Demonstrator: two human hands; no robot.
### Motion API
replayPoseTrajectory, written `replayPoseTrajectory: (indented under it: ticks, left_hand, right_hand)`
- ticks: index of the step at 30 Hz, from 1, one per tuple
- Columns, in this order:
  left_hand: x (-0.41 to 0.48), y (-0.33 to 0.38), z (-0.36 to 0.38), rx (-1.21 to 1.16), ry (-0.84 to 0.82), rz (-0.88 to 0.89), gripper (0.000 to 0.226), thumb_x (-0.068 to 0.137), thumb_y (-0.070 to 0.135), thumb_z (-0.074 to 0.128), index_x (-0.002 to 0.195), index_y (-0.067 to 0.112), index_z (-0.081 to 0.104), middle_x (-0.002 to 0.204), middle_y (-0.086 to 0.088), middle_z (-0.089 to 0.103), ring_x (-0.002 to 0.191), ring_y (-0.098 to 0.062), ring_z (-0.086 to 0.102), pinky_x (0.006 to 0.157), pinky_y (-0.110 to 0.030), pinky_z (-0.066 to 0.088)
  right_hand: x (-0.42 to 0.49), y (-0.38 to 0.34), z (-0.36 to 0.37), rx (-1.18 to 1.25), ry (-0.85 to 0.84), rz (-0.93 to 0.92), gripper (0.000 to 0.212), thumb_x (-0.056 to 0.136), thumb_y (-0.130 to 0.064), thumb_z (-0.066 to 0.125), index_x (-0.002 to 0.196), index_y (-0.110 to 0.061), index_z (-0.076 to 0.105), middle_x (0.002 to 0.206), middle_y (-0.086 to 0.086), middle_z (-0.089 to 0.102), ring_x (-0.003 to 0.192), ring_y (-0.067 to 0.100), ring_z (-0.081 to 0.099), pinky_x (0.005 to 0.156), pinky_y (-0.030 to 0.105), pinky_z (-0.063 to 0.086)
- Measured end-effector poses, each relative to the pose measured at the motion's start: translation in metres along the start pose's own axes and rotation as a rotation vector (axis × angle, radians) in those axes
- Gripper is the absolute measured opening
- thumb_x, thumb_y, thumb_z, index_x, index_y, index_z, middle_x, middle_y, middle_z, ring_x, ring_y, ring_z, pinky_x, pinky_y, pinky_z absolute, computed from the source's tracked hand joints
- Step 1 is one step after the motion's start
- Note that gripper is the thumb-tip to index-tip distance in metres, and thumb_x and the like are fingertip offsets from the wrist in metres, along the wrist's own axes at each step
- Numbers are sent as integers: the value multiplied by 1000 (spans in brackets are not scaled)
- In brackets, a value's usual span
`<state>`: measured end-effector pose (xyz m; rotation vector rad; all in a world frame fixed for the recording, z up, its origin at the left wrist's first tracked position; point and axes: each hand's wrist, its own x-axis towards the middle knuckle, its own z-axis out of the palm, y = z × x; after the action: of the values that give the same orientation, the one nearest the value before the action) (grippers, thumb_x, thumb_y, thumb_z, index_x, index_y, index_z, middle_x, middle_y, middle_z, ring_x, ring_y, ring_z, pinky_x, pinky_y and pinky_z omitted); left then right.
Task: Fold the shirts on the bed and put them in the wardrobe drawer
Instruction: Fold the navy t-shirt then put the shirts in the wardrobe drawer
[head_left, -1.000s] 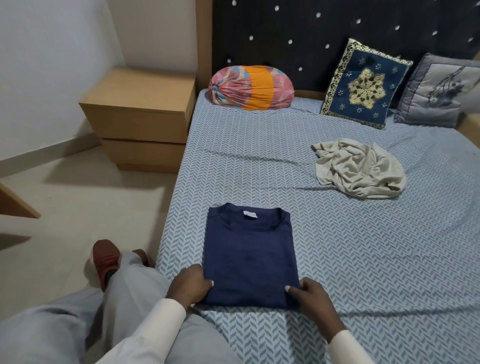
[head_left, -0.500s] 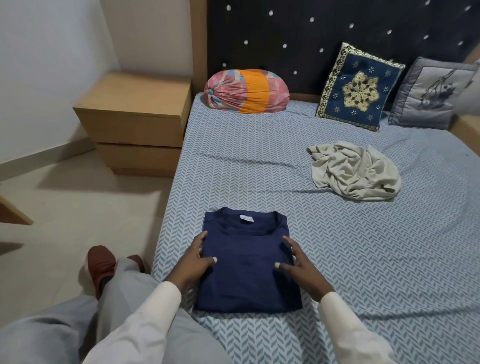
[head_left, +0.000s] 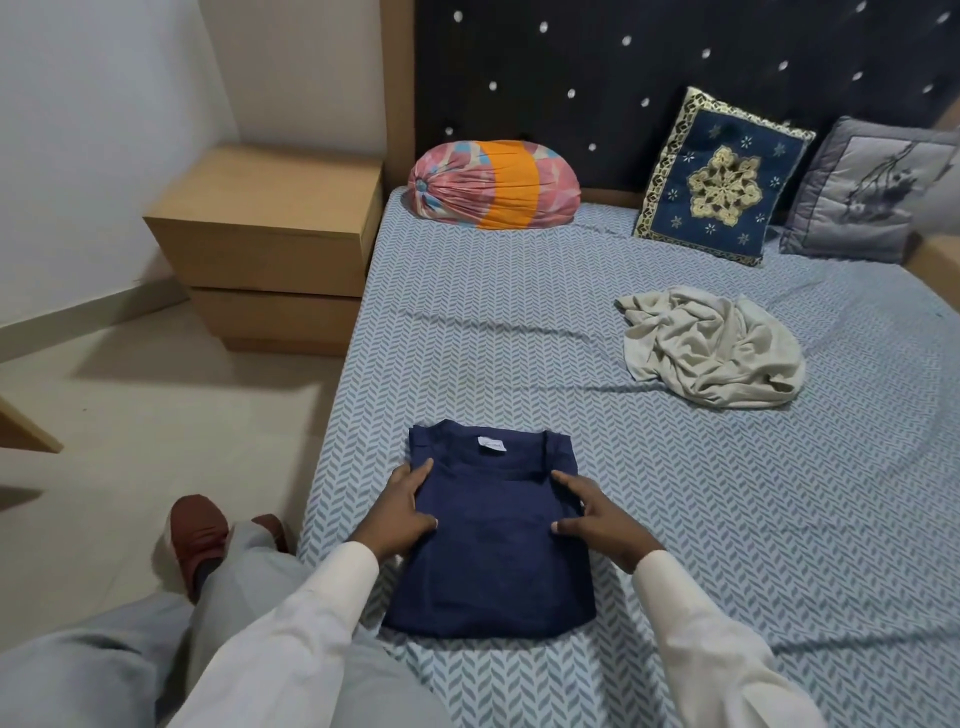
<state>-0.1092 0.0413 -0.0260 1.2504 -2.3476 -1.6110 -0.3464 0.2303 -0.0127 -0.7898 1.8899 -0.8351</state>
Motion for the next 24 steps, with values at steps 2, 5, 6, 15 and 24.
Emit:
replayPoseTrajectory:
  ticks: [2, 5, 6, 15, 24]
  left_hand:
    - [-4, 4, 2, 32, 17, 33, 90, 75, -1, 65, 154, 15, 24, 153, -9, 23, 143, -24, 27, 112, -27, 32]
    - [-11, 8, 2, 58, 38, 112, 92, 73, 1, 60, 155, 19, 21, 159, -5, 15, 149, -24, 15, 118, -38, 28]
    - [-15, 11, 1, 57, 40, 135, 91, 74, 0, 59, 155, 20, 20, 159, -2, 15, 149, -22, 15, 118, -37, 28]
    - [-35, 9, -31, 41, 80, 248, 95, 79, -4, 57, 156, 25, 11, 161, 3, 4, 148, -14, 15, 108, -19, 32]
    - [-28, -43, -123, -31, 99, 224, 95, 78, -6, 52, 156, 29, 9, 162, 3, -1, 137, -38, 35, 110, -40, 38]
  right_hand:
    - [1, -7, 4, -158, 38, -37, 82, 82, -1, 69, 152, -15, 31, 151, -3, 26, 138, 16, 33, 109, 23, 34]
    - [1, -16, 12, -313, 84, -93, 85, 81, -2, 68, 154, -10, 24, 158, 2, 16, 145, 17, 24, 111, 17, 25]
    - [-1, -19, 14, -335, 92, -102, 86, 82, -2, 68, 154, -10, 23, 160, 2, 13, 146, 16, 21, 109, 14, 24]
    - [-16, -73, 31, -451, 166, -255, 86, 79, 2, 68, 153, -9, 26, 159, 5, 16, 147, 17, 20, 112, 14, 18]
    - [23, -167, 119, -591, 189, -374, 76, 75, 14, 61, 146, -4, 39, 150, 8, 29, 132, 11, 34, 101, -2, 20]
